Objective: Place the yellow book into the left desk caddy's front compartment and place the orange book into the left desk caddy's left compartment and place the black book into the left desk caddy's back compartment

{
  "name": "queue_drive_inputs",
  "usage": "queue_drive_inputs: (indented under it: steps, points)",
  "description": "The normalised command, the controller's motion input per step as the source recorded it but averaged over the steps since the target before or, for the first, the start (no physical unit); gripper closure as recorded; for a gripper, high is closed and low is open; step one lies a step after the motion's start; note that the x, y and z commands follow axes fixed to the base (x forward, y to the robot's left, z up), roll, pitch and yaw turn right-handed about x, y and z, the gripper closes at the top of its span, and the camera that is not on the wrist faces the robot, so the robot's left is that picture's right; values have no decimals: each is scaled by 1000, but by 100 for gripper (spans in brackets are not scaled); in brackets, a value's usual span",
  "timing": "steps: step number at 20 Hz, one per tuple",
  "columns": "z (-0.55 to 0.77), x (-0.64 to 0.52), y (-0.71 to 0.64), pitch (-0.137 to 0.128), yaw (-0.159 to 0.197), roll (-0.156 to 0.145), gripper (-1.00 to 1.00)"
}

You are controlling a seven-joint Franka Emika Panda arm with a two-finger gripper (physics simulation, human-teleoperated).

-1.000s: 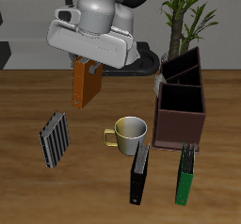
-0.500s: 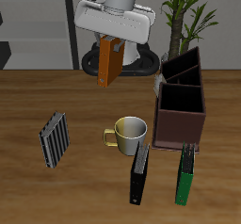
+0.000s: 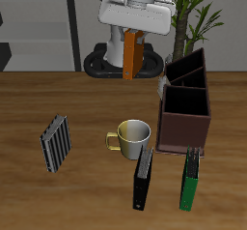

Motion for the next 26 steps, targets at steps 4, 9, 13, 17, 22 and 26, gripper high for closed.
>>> queue_drive_inputs:
  steps: [4, 9, 13, 17, 22, 26]
  points:
    - [-120, -404, 363, 26, -18, -13, 100]
    - [-7, -475, 387, 24, 24, -15, 100]
    - [-65, -480, 387, 24, 7, 33, 100]
    - [62, -474, 476, -17, 69, 73, 100]
    - [154, -332, 277, -25, 39, 48, 100]
    - [49, -198, 130, -15, 1, -64, 100]
